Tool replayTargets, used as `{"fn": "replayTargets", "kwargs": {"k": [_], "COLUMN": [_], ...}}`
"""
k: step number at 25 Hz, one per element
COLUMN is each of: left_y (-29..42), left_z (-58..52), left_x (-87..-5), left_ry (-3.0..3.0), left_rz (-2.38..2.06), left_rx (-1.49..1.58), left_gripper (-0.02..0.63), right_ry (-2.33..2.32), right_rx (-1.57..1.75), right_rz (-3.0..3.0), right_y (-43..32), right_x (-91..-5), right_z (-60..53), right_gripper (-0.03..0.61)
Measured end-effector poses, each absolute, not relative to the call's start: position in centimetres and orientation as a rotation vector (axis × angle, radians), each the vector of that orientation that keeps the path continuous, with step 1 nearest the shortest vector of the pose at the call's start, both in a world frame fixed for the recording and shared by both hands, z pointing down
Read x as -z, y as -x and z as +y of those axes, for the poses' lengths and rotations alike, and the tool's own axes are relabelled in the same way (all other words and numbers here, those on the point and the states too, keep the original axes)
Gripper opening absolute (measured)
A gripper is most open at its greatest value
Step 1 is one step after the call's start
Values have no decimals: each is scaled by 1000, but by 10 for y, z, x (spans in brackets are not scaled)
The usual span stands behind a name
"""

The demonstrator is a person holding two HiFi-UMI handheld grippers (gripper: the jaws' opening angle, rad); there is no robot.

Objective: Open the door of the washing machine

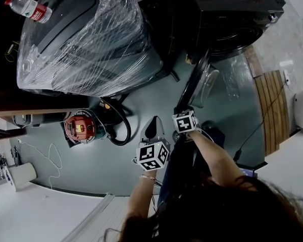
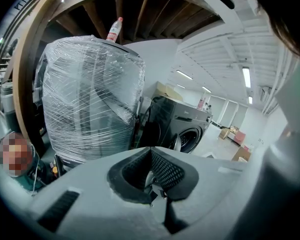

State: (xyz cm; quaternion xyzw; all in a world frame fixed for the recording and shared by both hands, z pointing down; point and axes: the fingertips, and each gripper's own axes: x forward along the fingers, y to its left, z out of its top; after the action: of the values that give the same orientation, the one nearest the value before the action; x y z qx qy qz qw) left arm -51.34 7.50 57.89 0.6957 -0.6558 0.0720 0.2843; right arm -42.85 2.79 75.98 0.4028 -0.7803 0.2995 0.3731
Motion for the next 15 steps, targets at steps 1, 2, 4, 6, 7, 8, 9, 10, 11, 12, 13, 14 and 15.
{"fn": "replayTargets", "kwargs": {"k": [1, 2, 4, 6, 7, 8, 9, 10, 11, 12, 13, 14, 15], "left_y": [516, 519, 524, 530, 532, 535, 537, 539, 541, 544, 546, 549, 552], "left_z": [75, 74, 73, 72, 72, 72, 72, 71, 71, 71, 70, 70, 70], "left_x": [-579, -579, -580, -581, -581, -581, -581, -581, -582, -582, -582, -582, -583], "left_ry": [-1862, -1862, -1863, -1860, -1859, -1860, -1860, -1860, -1860, -1859, -1858, -1856, -1855], "left_rz": [-1754, -1754, -1754, -1755, -1754, -1753, -1752, -1751, -1751, -1752, -1754, -1755, -1757], "left_rx": [-192, -192, -195, -198, -199, -199, -199, -199, -200, -202, -204, -206, -207], "left_gripper": [12, 12, 12, 12, 12, 12, 12, 12, 12, 12, 12, 12, 12], "right_ry": [-1036, -1040, -1052, -1057, -1057, -1058, -1060, -1062, -1062, -1061, -1058, -1055, -1050], "right_rx": [-773, -778, -790, -802, -804, -801, -796, -793, -792, -793, -795, -800, -809], "right_rz": [-1997, -1995, -1989, -1979, -1977, -1979, -1983, -1987, -1990, -1989, -1985, -1978, -1967], "right_y": [431, 433, 438, 443, 446, 448, 451, 453, 456, 458, 459, 460, 461], "right_x": [-760, -760, -759, -758, -757, -757, -758, -758, -758, -758, -758, -758, -759], "right_z": [27, 26, 24, 22, 21, 19, 17, 15, 14, 13, 13, 13, 13], "right_gripper": [103, 103, 103, 103, 103, 103, 101, 101, 100, 100, 98, 97, 97]}}
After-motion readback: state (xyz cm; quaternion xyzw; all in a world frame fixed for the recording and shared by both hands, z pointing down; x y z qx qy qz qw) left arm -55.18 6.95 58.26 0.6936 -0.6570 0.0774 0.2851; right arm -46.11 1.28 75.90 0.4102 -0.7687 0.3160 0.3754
